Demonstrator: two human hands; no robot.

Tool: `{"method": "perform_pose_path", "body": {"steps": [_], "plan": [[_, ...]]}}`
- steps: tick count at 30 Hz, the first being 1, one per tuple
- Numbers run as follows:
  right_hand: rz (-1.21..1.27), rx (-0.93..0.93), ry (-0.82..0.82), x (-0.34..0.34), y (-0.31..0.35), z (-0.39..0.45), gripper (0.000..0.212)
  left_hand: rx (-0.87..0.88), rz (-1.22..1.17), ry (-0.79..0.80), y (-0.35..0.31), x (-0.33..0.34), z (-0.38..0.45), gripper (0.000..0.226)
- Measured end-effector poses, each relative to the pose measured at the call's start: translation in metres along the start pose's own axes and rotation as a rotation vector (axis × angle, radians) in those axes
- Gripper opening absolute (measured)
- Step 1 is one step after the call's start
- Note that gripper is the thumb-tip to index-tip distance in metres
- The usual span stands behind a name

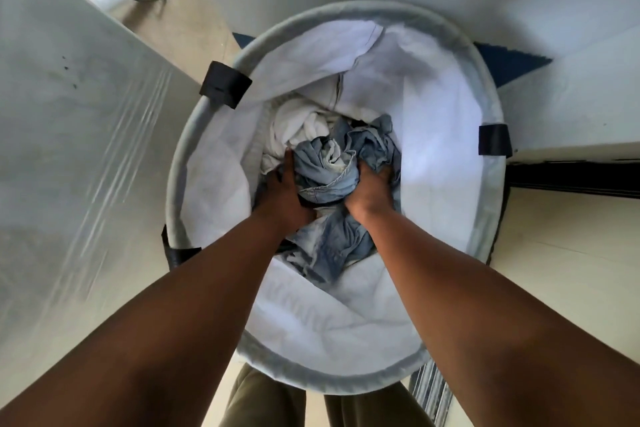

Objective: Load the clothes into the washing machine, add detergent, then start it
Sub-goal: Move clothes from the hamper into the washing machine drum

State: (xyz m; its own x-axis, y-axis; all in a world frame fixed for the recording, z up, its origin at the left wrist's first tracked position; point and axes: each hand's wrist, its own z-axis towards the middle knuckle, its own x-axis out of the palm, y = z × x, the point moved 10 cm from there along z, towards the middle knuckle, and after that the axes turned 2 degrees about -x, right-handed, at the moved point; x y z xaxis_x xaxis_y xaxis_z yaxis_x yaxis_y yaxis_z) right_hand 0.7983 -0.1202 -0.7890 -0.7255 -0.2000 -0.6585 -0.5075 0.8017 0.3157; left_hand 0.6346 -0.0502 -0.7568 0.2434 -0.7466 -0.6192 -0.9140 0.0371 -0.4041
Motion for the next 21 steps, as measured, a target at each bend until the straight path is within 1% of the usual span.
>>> {"method": "perform_pose_path", "body": {"steps": [2, 3, 5, 10, 13, 16, 19, 21], "plan": [[-0.024, -0.062, -0.046, -0.013, 0.008, 0.0, 0.038, -0.013, -0.016, 0.01, -0.002, 0.001, -0.001, 0.127], [-0.038, -0.073, -0.045, -0.019, 0.011, -0.003, 0.032, -0.02, -0.025, 0.008, -0.003, 0.001, -0.003, 0.125], [-0.049, -0.079, -0.03, -0.029, 0.016, -0.012, 0.026, -0.008, -0.045, -0.007, -0.007, -0.003, -0.01, 0.12], [-0.053, -0.099, -0.064, -0.063, 0.034, -0.056, 0.033, 0.057, -0.168, -0.03, -0.02, -0.029, -0.043, 0.115], [-0.064, -0.128, -0.081, -0.08, 0.048, -0.088, 0.033, 0.02, -0.218, -0.012, -0.02, -0.045, -0.069, 0.119], [-0.003, -0.146, -0.054, -0.098, 0.061, -0.124, 0.028, 0.009, -0.233, 0.026, -0.024, -0.065, -0.099, 0.121], [0.046, -0.159, -0.016, -0.119, 0.072, -0.161, 0.027, -0.014, -0.212, 0.078, -0.023, -0.076, -0.129, 0.13], [0.08, -0.173, 0.023, -0.135, 0.079, -0.187, 0.025, 0.007, -0.231, 0.09, -0.028, -0.09, -0.149, 0.136]]}}
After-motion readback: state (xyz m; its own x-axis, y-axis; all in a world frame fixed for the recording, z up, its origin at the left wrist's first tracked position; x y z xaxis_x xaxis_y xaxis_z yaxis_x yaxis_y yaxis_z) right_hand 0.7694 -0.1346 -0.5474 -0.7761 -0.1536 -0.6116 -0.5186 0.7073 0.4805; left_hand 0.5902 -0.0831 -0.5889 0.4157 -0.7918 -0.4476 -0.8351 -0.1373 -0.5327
